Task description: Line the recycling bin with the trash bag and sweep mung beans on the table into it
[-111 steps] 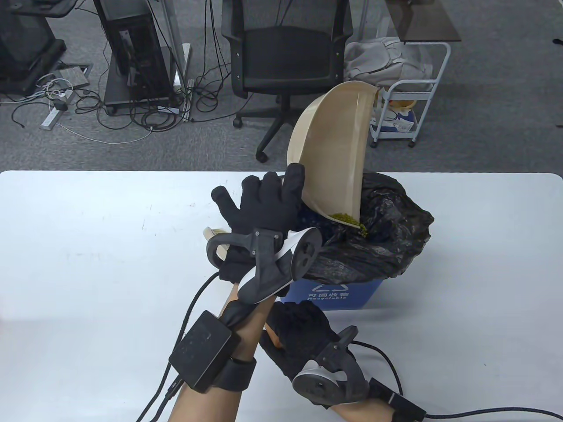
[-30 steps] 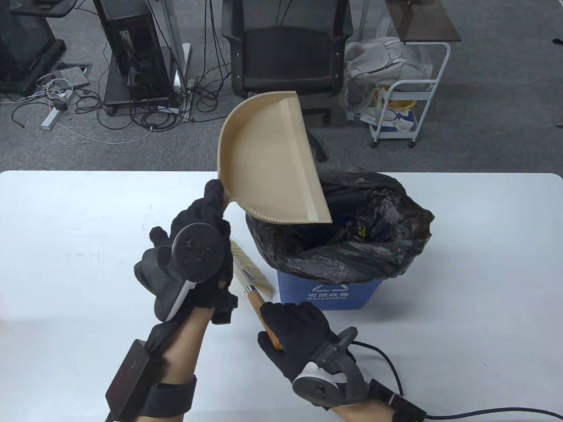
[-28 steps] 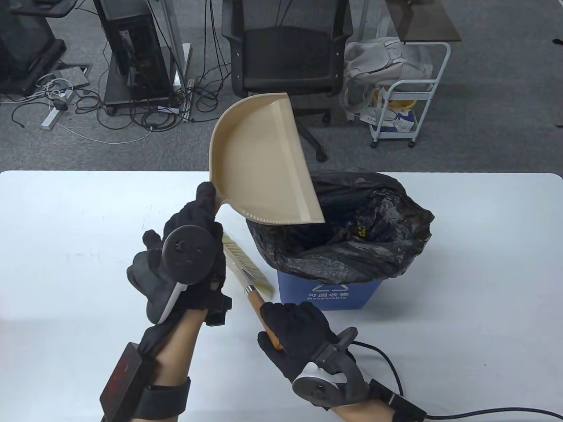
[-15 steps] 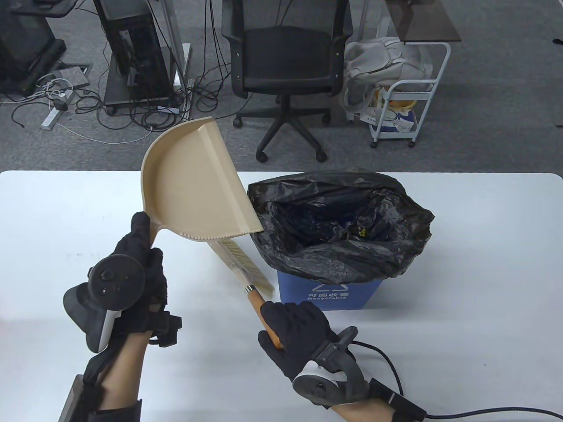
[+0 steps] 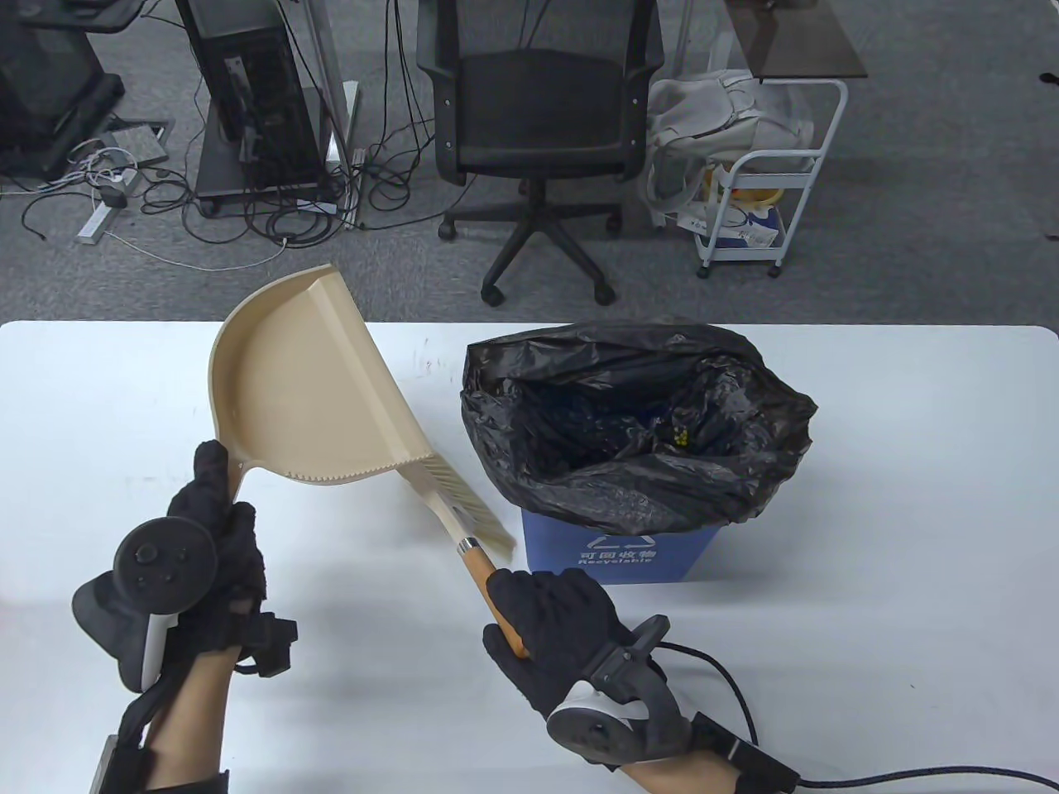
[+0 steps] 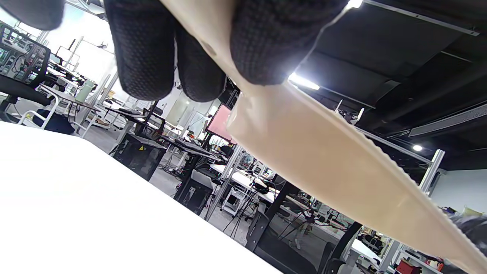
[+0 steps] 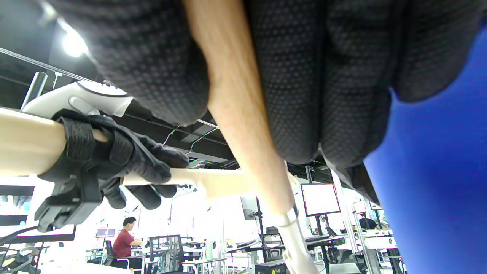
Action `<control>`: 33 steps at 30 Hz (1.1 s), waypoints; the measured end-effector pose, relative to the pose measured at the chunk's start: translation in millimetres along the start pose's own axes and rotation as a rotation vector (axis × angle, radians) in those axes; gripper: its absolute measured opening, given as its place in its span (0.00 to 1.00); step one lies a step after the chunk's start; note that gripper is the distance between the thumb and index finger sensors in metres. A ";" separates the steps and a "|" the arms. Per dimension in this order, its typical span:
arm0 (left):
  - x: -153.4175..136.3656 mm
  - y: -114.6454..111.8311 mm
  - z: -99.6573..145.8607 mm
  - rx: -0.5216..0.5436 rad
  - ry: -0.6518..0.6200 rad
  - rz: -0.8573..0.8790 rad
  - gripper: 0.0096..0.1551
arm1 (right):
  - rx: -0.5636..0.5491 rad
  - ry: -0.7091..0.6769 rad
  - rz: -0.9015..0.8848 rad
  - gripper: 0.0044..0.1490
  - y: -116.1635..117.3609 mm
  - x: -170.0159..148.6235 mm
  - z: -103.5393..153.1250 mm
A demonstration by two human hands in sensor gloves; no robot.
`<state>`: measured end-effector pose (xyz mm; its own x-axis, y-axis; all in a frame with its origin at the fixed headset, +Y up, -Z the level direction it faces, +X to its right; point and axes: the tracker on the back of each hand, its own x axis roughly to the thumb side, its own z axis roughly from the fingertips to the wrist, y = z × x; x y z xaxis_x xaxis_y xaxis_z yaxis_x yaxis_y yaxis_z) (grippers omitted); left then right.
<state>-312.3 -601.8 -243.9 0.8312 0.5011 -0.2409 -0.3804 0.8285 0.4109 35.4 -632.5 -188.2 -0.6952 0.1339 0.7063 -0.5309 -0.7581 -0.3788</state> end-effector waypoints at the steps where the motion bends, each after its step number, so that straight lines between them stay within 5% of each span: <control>1: -4.1 -5.2 -0.4 -0.006 0.004 -0.005 0.38 | 0.000 0.000 0.000 0.35 0.1 0.1 0.0; 15: -47.8 -45.8 -3.4 -0.051 0.075 0.019 0.38 | 0.008 0.009 -0.006 0.35 1.9 0.6 -0.3; 33: -90.9 -64.5 -3.0 -0.032 0.146 0.070 0.38 | 0.013 0.009 -0.004 0.35 5.5 3.0 -1.7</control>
<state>-364.6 -700.0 -251.2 0.7353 0.5872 -0.3384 -0.4502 0.7964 0.4039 29.6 -635.1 -189.2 -0.6976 0.1426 0.7021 -0.5270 -0.7661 -0.3680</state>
